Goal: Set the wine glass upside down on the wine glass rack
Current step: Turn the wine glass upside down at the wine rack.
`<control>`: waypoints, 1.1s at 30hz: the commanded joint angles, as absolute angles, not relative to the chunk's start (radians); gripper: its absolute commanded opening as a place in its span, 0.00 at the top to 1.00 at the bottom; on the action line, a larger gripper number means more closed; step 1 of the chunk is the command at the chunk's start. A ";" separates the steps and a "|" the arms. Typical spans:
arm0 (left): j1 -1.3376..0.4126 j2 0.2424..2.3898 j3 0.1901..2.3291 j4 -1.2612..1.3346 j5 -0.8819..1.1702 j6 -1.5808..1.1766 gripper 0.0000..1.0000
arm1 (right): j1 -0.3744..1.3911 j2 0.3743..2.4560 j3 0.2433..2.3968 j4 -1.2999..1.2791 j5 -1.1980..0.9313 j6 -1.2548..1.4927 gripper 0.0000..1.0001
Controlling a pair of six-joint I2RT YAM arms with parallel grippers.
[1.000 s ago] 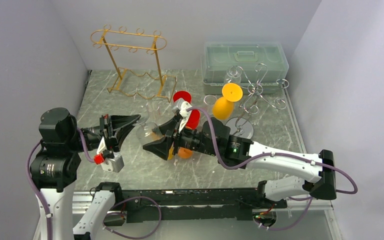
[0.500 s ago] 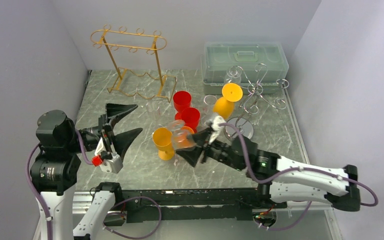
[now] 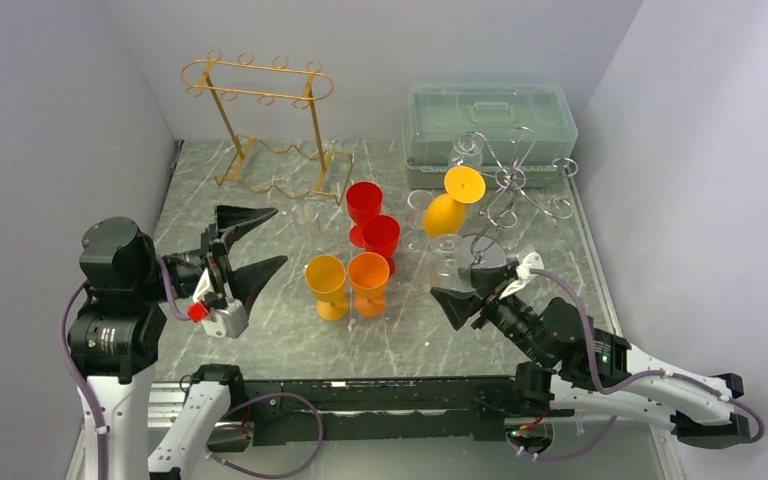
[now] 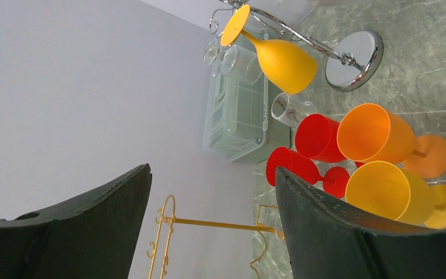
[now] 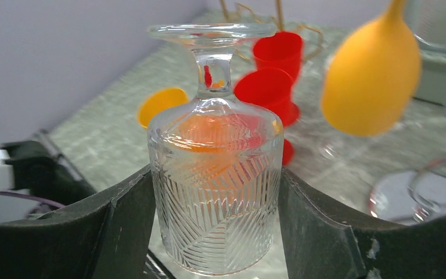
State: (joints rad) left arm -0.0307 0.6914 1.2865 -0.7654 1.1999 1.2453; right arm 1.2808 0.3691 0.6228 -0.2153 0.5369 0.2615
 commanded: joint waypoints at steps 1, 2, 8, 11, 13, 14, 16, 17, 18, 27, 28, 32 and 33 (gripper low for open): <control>-0.031 0.700 1.274 -0.737 1.195 1.233 0.18 | 1.281 0.319 0.651 -0.306 0.738 0.247 0.78; -0.030 0.701 1.272 -0.736 1.194 1.233 0.18 | 1.281 0.296 0.636 -0.299 0.769 0.235 0.82; -0.031 0.703 1.269 -0.738 1.193 1.240 0.19 | 1.281 0.157 0.546 -0.165 0.859 0.084 0.84; -0.030 0.697 1.258 -0.740 1.190 1.249 0.19 | 1.280 0.136 0.541 -0.143 0.865 0.028 0.83; -0.031 0.692 1.249 -0.739 1.187 1.253 0.19 | 1.281 0.143 0.554 -0.154 0.872 0.010 0.83; -0.030 0.691 1.244 -0.738 1.186 1.251 0.19 | 1.280 0.148 0.562 -0.159 0.878 0.009 0.83; -0.030 0.687 1.237 -0.739 1.186 1.254 0.19 | 1.281 0.153 0.573 -0.161 0.895 -0.024 0.83; -0.030 0.686 1.233 -0.739 1.185 1.255 0.19 | 1.282 0.154 0.577 -0.156 0.910 -0.033 0.83; -0.031 0.686 1.229 -0.739 1.186 1.256 0.19 | 1.281 0.153 0.578 -0.149 0.926 -0.040 0.83; -0.031 0.693 1.224 -0.744 1.190 1.265 0.19 | 1.280 0.144 0.573 -0.088 1.013 -0.121 0.84; -0.030 0.692 1.223 -0.744 1.190 1.264 0.19 | 1.281 0.137 0.573 -0.093 1.020 -0.120 0.84; -0.030 0.690 1.222 -0.739 1.190 1.260 0.19 | 1.281 0.112 0.569 -0.085 1.045 -0.144 0.84; -0.031 0.692 1.222 -0.740 1.190 1.260 0.19 | 1.281 0.111 0.570 -0.086 1.049 -0.151 0.84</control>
